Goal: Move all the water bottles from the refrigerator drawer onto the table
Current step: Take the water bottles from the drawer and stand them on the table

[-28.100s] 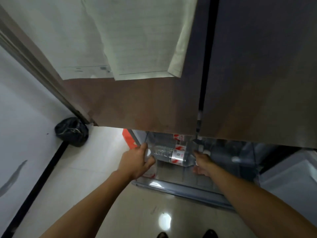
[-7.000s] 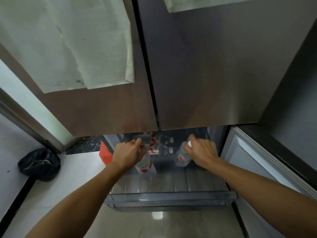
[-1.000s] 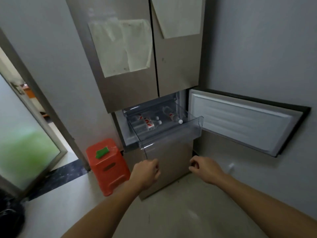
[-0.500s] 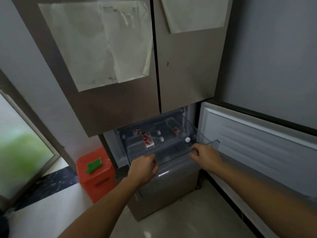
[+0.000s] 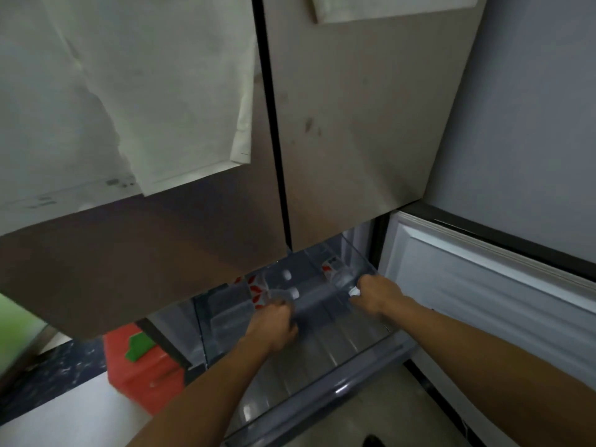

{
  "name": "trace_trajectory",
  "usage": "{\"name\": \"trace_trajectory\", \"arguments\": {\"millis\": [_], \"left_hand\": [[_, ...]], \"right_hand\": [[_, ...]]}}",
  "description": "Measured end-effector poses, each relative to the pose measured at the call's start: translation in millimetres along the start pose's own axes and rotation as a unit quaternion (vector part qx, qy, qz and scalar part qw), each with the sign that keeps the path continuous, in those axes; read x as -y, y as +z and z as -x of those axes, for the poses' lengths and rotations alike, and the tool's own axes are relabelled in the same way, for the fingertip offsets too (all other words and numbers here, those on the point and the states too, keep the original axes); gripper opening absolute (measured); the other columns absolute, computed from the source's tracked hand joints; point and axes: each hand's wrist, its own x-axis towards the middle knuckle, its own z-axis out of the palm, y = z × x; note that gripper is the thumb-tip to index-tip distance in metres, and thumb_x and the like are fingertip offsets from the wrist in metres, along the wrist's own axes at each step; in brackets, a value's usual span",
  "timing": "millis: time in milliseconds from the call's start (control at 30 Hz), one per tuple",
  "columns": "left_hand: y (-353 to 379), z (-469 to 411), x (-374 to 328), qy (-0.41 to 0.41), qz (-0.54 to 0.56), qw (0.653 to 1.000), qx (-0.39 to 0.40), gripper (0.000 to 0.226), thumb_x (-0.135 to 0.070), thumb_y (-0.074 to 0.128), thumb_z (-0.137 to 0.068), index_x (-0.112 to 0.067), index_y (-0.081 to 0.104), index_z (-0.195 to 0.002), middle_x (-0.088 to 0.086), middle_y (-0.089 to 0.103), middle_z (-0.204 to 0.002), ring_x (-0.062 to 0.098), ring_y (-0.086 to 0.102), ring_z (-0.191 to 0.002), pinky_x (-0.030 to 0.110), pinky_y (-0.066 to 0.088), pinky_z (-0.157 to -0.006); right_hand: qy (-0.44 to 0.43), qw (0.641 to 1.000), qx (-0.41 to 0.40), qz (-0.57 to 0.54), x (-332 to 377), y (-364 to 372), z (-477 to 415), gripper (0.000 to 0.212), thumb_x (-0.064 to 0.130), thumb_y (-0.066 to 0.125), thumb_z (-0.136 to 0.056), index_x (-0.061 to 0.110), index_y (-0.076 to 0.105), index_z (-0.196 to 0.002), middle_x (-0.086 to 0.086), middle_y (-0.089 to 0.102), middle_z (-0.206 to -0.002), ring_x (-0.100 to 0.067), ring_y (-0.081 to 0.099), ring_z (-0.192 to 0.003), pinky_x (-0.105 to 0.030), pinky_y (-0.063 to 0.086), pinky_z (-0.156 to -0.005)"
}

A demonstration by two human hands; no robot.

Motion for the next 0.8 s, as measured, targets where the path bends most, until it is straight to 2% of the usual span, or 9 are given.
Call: {"name": "trace_trajectory", "arguments": {"millis": [100, 200, 267, 333, 367, 500, 633, 733, 800], "left_hand": [[15, -37, 6, -0.014, -0.006, 1.000, -0.006, 0.045, -0.029, 0.058, -0.086, -0.016, 0.047, -0.128, 0.011, 0.051, -0.131, 0.029, 0.052, -0.116, 0.038, 0.045, -0.097], [32, -73, 14, -0.012, -0.008, 1.000, -0.024, 0.044, -0.026, 0.059, -0.084, -0.019, 0.050, -0.126, 0.009, 0.052, -0.132, 0.027, 0.052, -0.118, 0.036, 0.044, -0.099], [43, -92, 18, -0.013, -0.036, 0.999, -0.029, 0.047, -0.027, 0.058, -0.084, -0.020, 0.049, -0.130, 0.008, 0.052, -0.134, 0.027, 0.050, -0.120, 0.035, 0.040, -0.103], [54, -105, 19, -0.026, -0.086, 0.996, -0.028, 0.057, -0.030, 0.056, -0.086, -0.021, 0.039, -0.139, 0.009, 0.048, -0.140, 0.029, 0.045, -0.126, 0.038, 0.030, -0.110], [58, -109, 18, -0.030, -0.108, 0.993, -0.029, 0.061, -0.031, 0.055, -0.086, -0.021, 0.035, -0.142, 0.009, 0.046, -0.142, 0.030, 0.043, -0.128, 0.040, 0.025, -0.113], [57, -104, 13, -0.020, -0.143, 0.989, -0.025, 0.054, -0.021, 0.053, -0.086, -0.023, 0.040, -0.138, 0.008, 0.046, -0.141, 0.030, 0.040, -0.130, 0.043, 0.023, -0.110], [48, -80, 0, 0.011, -0.169, 0.985, -0.020, 0.047, -0.009, 0.053, -0.086, -0.016, 0.046, -0.132, 0.014, 0.046, -0.137, 0.033, 0.040, -0.127, 0.043, 0.027, -0.108], [37, -58, -8, 0.055, -0.189, 0.980, -0.010, 0.042, -0.013, 0.051, -0.089, -0.011, 0.048, -0.131, 0.016, 0.045, -0.137, 0.033, 0.037, -0.130, 0.044, 0.027, -0.108], [26, -42, -8, 0.098, -0.214, 0.972, -0.020, 0.035, -0.020, 0.058, -0.083, -0.012, 0.060, -0.117, 0.014, 0.058, -0.121, 0.033, 0.051, -0.116, 0.040, 0.040, -0.098]], "right_hand": [[0.010, 0.999, 0.037, 0.026, 4, 10, -37, 0.041, 0.036, 0.052, -0.092, 0.011, 0.056, -0.124, -0.011, 0.061, -0.124, -0.027, 0.059, -0.108, -0.030, 0.046, -0.084], [0.011, 0.996, 0.068, 0.051, 6, 22, -71, 0.048, 0.027, 0.049, -0.096, 0.005, 0.043, -0.138, -0.013, 0.055, -0.132, -0.028, 0.056, -0.114, -0.031, 0.046, -0.094], [0.012, 0.996, 0.074, 0.053, 5, 33, -92, 0.066, 0.025, 0.051, -0.094, 0.001, 0.020, -0.148, -0.016, 0.047, -0.138, -0.032, 0.053, -0.117, -0.037, 0.046, -0.099], [0.032, 0.996, 0.067, 0.058, 1, 45, -107, 0.089, 0.027, 0.056, -0.089, 0.007, -0.004, -0.152, -0.019, 0.043, -0.142, -0.036, 0.052, -0.117, -0.044, 0.046, -0.098], [0.034, 0.996, 0.058, 0.060, 0, 49, -112, 0.092, 0.025, 0.056, -0.088, 0.010, -0.009, -0.151, -0.020, 0.043, -0.143, -0.037, 0.053, -0.117, -0.045, 0.047, -0.097], [0.010, 0.995, 0.026, 0.097, 3, 56, -111, 0.080, 0.014, 0.046, -0.096, 0.011, -0.011, -0.151, -0.027, 0.041, -0.142, -0.040, 0.053, -0.118, -0.045, 0.049, -0.093], [0.031, 0.996, 0.060, 0.060, 7, 58, -97, 0.092, 0.020, 0.060, -0.092, 0.015, -0.009, -0.152, -0.026, 0.036, -0.147, -0.037, 0.049, -0.125, -0.042, 0.043, -0.099], [0.041, 0.997, 0.070, 0.004, 2, 57, -78, 0.079, 0.024, 0.049, -0.097, 0.016, -0.005, -0.153, -0.023, 0.047, -0.139, -0.035, 0.054, -0.118, -0.039, 0.044, -0.097], [0.037, 0.998, 0.059, -0.003, -1, 52, -61, 0.077, 0.029, 0.047, -0.097, 0.017, -0.005, -0.152, -0.021, 0.050, -0.135, -0.034, 0.056, -0.116, -0.038, 0.044, -0.094]]}}
